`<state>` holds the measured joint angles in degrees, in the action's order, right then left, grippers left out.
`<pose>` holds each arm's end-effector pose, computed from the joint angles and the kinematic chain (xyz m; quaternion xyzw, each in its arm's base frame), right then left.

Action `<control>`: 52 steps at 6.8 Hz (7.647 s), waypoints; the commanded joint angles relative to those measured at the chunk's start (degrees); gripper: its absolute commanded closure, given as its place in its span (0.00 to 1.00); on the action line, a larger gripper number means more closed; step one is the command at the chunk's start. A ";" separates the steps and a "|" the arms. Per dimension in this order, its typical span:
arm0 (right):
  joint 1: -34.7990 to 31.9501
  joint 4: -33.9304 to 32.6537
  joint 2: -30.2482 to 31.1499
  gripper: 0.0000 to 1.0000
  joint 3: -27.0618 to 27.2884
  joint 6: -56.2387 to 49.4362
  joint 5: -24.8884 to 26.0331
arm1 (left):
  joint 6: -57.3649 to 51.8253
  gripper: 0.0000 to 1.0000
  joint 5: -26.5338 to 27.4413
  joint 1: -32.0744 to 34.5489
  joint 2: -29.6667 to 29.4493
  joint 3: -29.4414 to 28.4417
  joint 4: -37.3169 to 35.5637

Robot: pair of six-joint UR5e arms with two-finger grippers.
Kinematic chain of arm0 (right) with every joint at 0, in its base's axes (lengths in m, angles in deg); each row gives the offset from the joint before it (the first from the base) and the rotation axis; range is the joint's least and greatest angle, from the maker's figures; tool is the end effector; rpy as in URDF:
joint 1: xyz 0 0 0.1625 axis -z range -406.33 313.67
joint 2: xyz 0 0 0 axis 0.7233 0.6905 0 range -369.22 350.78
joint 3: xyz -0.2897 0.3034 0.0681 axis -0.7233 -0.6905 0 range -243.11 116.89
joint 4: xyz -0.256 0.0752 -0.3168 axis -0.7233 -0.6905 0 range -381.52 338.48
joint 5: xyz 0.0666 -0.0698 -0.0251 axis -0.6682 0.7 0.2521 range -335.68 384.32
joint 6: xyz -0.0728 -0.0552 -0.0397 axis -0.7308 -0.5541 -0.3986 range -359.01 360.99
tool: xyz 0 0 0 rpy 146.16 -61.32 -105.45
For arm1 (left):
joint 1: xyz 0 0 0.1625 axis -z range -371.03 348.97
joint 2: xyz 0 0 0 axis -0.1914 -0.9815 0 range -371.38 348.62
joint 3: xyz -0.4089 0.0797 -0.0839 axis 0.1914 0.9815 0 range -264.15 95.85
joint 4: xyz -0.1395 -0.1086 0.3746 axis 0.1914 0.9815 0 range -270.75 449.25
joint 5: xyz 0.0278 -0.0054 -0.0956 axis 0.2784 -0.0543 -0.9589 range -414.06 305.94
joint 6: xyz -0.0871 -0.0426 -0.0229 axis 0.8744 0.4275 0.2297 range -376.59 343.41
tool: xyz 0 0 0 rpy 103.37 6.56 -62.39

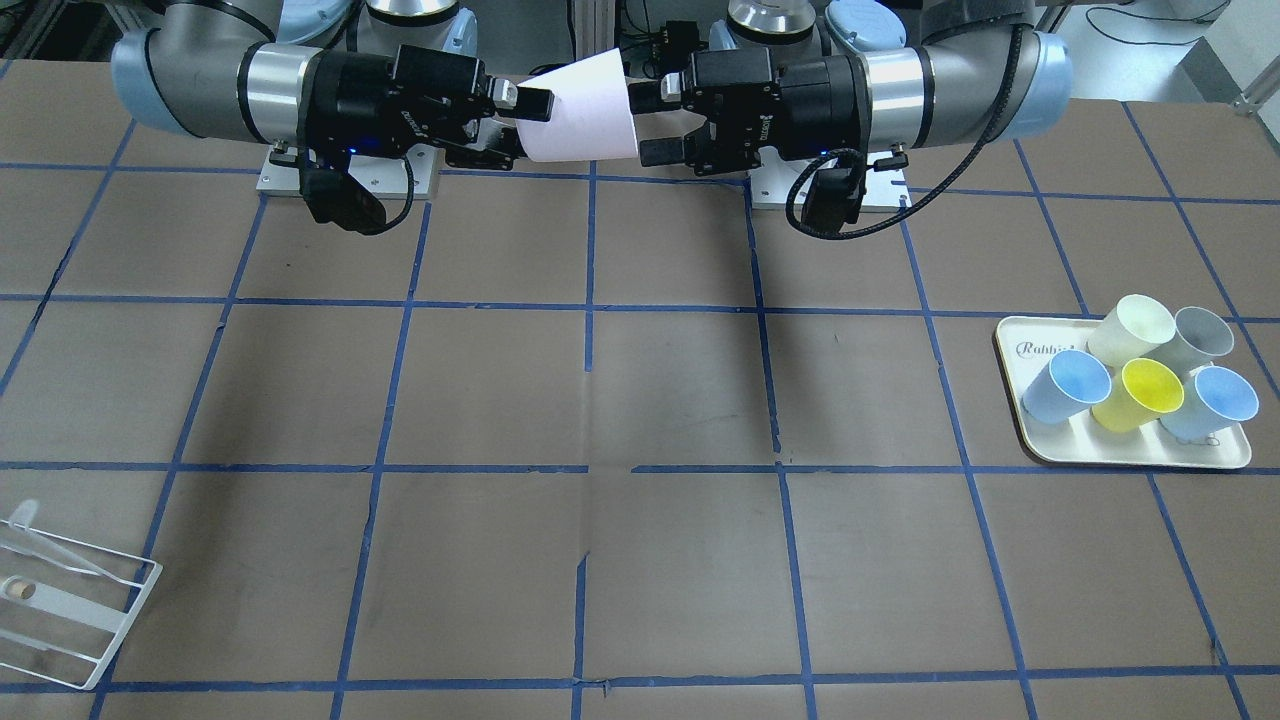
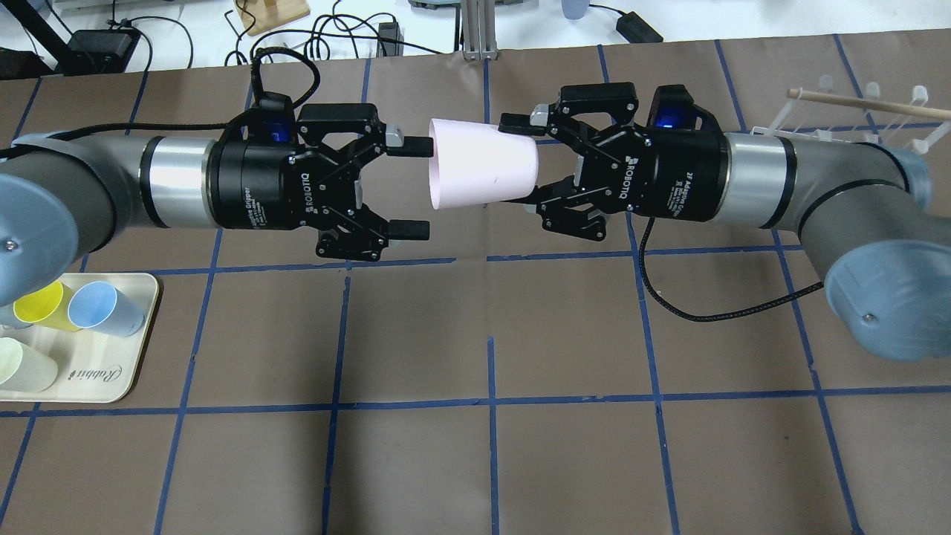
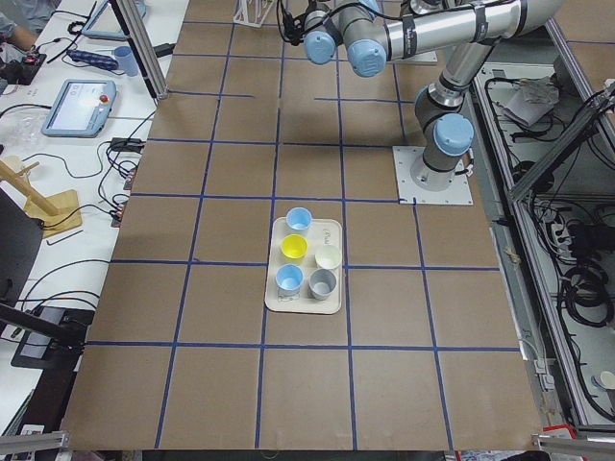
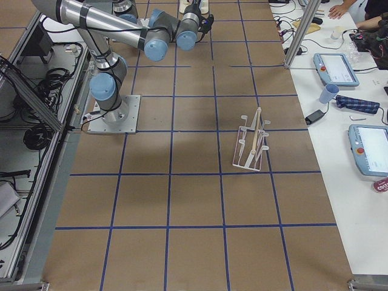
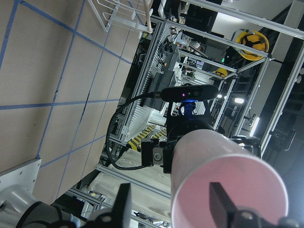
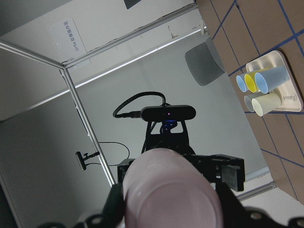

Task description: Transfer IKEA cup to right arm and place on rack

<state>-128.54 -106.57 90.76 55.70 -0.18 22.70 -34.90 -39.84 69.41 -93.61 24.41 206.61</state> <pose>0.1779 -0.4179 0.4169 0.1868 0.6724 0.0884 0.7108 -0.1618 -0.4238 0.4293 0.1432 -0.7590 -0.1106 0.6254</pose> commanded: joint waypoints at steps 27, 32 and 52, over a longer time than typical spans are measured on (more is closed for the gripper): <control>16.29 -36.76 -24.93 0.68 -25.82 -56.93 85.29 | 23.24 0.00 78.48 10.96 -5.31 -14.25 -37.63; 16.29 -38.24 -26.34 0.56 -25.65 -57.10 85.65 | 23.23 0.00 78.59 10.96 -4.96 -13.81 -37.64; 5.61 -8.65 -7.63 0.00 -24.25 -16.42 86.44 | 23.23 0.00 78.59 10.52 -4.70 -13.81 -37.64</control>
<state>-118.47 -118.15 81.00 31.01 -26.25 109.08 -11.67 38.75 79.96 -98.30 10.62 168.97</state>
